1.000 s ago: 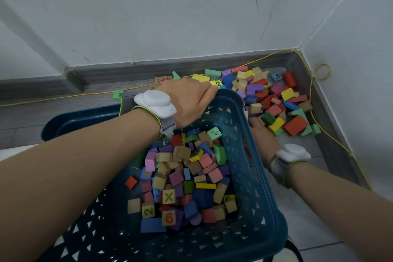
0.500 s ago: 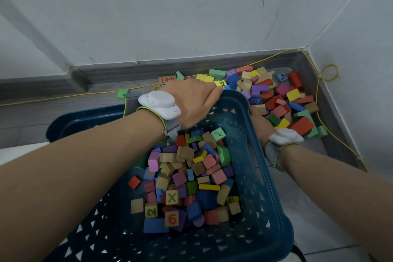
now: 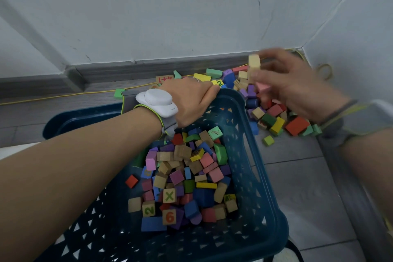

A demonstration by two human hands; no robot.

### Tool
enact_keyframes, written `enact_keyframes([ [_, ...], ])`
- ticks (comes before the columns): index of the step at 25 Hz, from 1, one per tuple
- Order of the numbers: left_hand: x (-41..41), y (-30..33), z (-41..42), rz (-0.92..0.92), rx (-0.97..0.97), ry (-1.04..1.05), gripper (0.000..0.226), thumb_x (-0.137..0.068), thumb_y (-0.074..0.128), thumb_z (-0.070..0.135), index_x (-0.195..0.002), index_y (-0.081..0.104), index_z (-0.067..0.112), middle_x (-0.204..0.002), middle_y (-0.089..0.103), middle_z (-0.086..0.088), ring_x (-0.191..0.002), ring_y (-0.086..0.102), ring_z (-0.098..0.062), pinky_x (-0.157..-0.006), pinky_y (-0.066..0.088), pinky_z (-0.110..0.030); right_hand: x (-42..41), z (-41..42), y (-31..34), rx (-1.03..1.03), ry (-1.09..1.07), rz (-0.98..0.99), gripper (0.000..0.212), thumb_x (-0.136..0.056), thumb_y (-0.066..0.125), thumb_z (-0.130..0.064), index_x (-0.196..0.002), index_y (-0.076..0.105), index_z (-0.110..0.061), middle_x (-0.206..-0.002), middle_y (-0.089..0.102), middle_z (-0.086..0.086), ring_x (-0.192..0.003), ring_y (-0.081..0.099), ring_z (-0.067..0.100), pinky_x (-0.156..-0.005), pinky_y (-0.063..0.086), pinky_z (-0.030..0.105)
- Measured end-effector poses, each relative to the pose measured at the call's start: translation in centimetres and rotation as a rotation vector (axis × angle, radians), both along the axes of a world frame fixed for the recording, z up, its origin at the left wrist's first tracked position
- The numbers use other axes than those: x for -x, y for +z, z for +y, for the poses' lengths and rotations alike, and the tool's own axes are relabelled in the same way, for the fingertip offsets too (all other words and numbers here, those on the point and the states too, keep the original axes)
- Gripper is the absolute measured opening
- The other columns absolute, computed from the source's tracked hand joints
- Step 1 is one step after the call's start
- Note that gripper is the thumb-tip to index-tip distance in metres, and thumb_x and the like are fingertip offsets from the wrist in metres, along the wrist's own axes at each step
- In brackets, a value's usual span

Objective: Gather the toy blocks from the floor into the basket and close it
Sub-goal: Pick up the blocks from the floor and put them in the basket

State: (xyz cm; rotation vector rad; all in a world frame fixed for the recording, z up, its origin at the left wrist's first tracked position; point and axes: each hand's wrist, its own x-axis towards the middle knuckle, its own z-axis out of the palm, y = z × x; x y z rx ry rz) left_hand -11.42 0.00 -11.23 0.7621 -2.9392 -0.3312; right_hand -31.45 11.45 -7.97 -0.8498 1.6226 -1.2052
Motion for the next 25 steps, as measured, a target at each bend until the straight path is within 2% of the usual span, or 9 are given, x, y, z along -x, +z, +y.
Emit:
enact_keyframes([
  [2, 0.0, 0.1, 0.0, 0.009, 0.014, -0.024, 0.037, -0.104, 0.024, 0.042, -0.097, 0.054, 0.023, -0.076, 0.057, 0.001, -0.07, 0.053, -0.022, -0.066, 0.049, -0.038, -0.5, 0.2, 4.3, -0.064, 0.28, 0.035, 0.046, -0.076, 0.072, -0.017, -0.12, 0.062, -0.018, -0.1, 0.066, 0.006, -0.064, 0.066, 0.015, -0.048, 0.052, 0.023],
  [5, 0.0, 0.1, 0.3, 0.0, 0.011, -0.017, 0.035, -0.104, 0.024, 0.042, -0.095, 0.053, 0.024, -0.077, 0.056, 0.0, -0.071, 0.051, -0.023, -0.066, 0.047, -0.037, -1.6, 0.4, 6.8, -0.203, 0.574, 0.22, 0.038, -0.081, 0.071, -0.019, -0.118, 0.066, -0.026, -0.105, 0.068, -0.002, -0.062, 0.069, 0.01, -0.052, 0.054, 0.023],
  [8, 0.1, -0.1, 0.2, -0.012, 0.012, 0.036, 0.041, -0.103, 0.022, 0.046, -0.092, 0.054, 0.024, -0.075, 0.053, 0.003, -0.07, 0.048, -0.023, -0.064, 0.042, -0.033, -1.1, 0.0, 4.7, -0.122, 0.321, 0.276, 0.016, -0.089, 0.066, -0.02, -0.104, 0.069, -0.013, -0.091, 0.071, 0.006, -0.068, 0.069, 0.02, -0.043, 0.049, 0.027],
  [10, 0.1, -0.2, 0.2, -0.01, 0.011, 0.036, 0.041, -0.103, 0.022, 0.046, -0.09, 0.054, 0.023, -0.072, 0.051, 0.003, -0.068, 0.047, -0.022, -0.062, 0.036, -0.031, 1.2, -0.1, 1.1, -0.163, 0.128, 0.372, 0.015, -0.089, 0.066, -0.022, -0.096, 0.066, -0.009, -0.086, 0.07, 0.013, -0.069, 0.065, 0.034, -0.048, 0.055, 0.038],
  [13, 0.1, -0.3, 0.1, -0.001, -0.005, 0.016, 0.044, -0.103, 0.022, 0.046, -0.09, 0.055, 0.021, -0.071, 0.052, 0.003, -0.067, 0.048, -0.022, -0.062, 0.034, -0.03, 4.0, 1.9, -6.3, -0.667, 0.312, 0.823, 0.047, -0.081, 0.072, -0.035, -0.121, 0.057, -0.017, -0.119, 0.063, 0.011, -0.098, 0.063, 0.033, -0.083, 0.053, 0.037],
  [15, 0.1, -0.2, 0.1, 0.001, -0.004, 0.016, 0.042, -0.103, 0.022, 0.046, -0.087, 0.052, 0.022, -0.071, 0.052, 0.003, -0.067, 0.049, -0.022, -0.062, 0.037, -0.031, 4.2, 4.6, -11.0, -0.827, 0.333, 0.943, 0.08, -0.072, 0.078, -0.044, -0.138, 0.038, -0.023, -0.136, 0.044, 0.015, -0.118, 0.05, 0.038, -0.097, 0.044, 0.038],
  [18, 0.2, -0.3, 0.2, 0.005, -0.002, 0.02, 0.038, -0.103, 0.021, 0.047, -0.084, 0.047, 0.026, -0.071, 0.052, 0.003, -0.068, 0.05, -0.023, -0.064, 0.043, -0.034, 4.1, 6.6, -15.3, -0.72, 0.169, 0.917, 0.093, -0.066, 0.08, -0.044, -0.139, 0.025, -0.032, -0.136, 0.035, 0.015, -0.117, 0.047, 0.045, -0.096, 0.046, 0.048],
  [21, 0.1, -0.3, 0.2, 0.016, -0.011, 0.02, 0.041, -0.103, 0.022, 0.047, -0.085, 0.05, 0.024, -0.071, 0.052, 0.004, -0.068, 0.051, -0.024, -0.066, 0.046, -0.035, 4.2, 6.7, -16.5, -0.584, 0.114, 0.898, 0.088, -0.067, 0.081, -0.034, -0.137, 0.028, -0.026, -0.141, 0.035, 0.013, -0.111, 0.054, 0.042, -0.088, 0.051, 0.047],
  [25, 0.2, -0.3, 0.2, 0.017, 0.002, 0.016, 0.04, -0.103, 0.022, 0.047, -0.086, 0.05, 0.024, -0.069, 0.05, 0.005, -0.067, 0.049, -0.023, -0.064, 0.043, -0.034, 3.6, 6.5, -16.9, -0.541, 0.183, 0.938, 0.084, -0.072, 0.077, -0.028, -0.143, 0.033, -0.03, -0.149, 0.018, 0.014, -0.123, 0.048, 0.04, -0.093, 0.051, 0.043],
])
